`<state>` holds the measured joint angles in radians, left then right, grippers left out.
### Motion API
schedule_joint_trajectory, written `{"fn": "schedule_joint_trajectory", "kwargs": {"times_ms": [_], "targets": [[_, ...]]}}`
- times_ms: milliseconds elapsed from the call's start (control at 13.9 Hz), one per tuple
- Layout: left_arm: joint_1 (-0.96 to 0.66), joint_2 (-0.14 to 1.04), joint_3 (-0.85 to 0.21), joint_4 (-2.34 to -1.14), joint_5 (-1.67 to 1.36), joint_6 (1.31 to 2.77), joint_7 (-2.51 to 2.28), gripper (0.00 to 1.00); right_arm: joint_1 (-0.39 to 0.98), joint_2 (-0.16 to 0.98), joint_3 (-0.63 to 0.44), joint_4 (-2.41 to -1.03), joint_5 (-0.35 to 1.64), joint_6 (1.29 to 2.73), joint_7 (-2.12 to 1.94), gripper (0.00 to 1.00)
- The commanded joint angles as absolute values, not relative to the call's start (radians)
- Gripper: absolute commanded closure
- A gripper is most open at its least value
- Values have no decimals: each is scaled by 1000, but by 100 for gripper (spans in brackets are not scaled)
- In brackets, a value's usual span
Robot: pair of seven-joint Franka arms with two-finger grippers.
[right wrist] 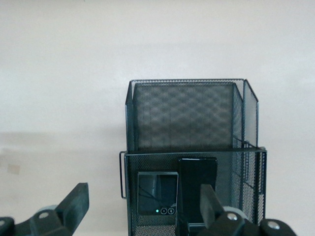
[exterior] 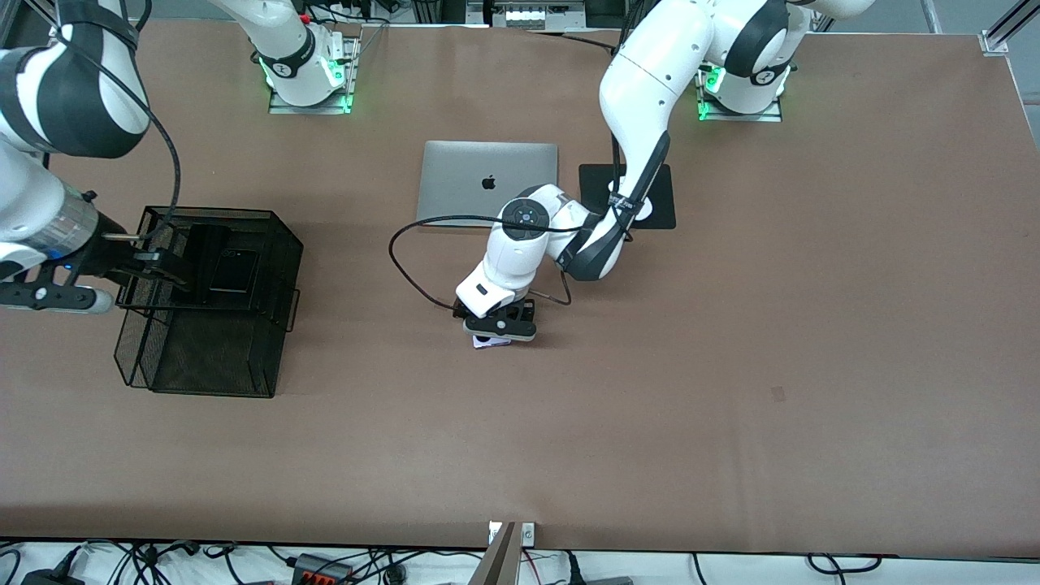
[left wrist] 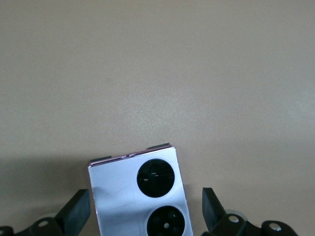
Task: Place phones with both arms
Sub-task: 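Release the flip phone into the basket while the left gripper lowers the white phone, then move the right gripper to the white phone while the left gripper withdraws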
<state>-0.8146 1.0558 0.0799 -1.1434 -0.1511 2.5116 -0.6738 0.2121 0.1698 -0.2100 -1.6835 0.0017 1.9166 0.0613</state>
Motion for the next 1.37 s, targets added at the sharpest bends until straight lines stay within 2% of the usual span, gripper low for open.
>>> {"fn": "schedule_joint_trajectory", "kwargs": {"times_ms": [0, 433, 722, 794, 1010, 1299], "targets": [[-816, 1063, 94, -1109, -133, 2503, -681, 0, 201, 169, -202, -1637, -6, 1858, 34, 0], [-730, 945, 87, -1126, -135, 2390, -519, 0, 221, 181, -196, -1637, 3, 1838, 51, 0], [-620, 823, 60, -1129, -140, 2229, -407, 0, 222, 210, -193, -1643, 59, 1844, 43, 0], [-594, 778, 43, -1149, -134, 2195, -407, 0, 235, 231, -192, -1641, 119, 1851, 38, 0], [-497, 626, 5, -1262, -129, 2171, -382, 0, 319, 294, -193, -1638, 126, 1936, 17, 0], [-372, 488, -3, -1276, -129, 1917, -302, 0, 434, 379, -193, -1634, 124, 2034, 14, 0]]}}
